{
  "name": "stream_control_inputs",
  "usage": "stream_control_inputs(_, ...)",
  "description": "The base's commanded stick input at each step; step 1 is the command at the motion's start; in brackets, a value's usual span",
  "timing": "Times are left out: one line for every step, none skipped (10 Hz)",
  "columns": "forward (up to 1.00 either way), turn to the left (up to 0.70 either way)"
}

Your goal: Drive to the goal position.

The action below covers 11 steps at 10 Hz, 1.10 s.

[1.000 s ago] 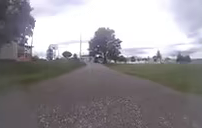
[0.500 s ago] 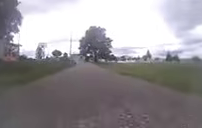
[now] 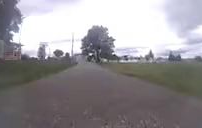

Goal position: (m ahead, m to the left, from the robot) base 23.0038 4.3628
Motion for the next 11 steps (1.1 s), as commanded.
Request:
stream_control_inputs(1.0,0.0)
stream_control_inputs(1.0,0.0)
stream_control_inputs(1.0,0.0)
stream_control_inputs(1.0,0.0)
stream_control_inputs(1.0,0.0)
stream_control_inputs(1.0,0.0)
stream_control_inputs(1.0,0.0)
stream_control_inputs(1.0,-0.27)
stream_control_inputs(1.0,-0.27)
stream_control_inputs(1.0,-0.27)
stream_control_inputs(1.0,-0.27)
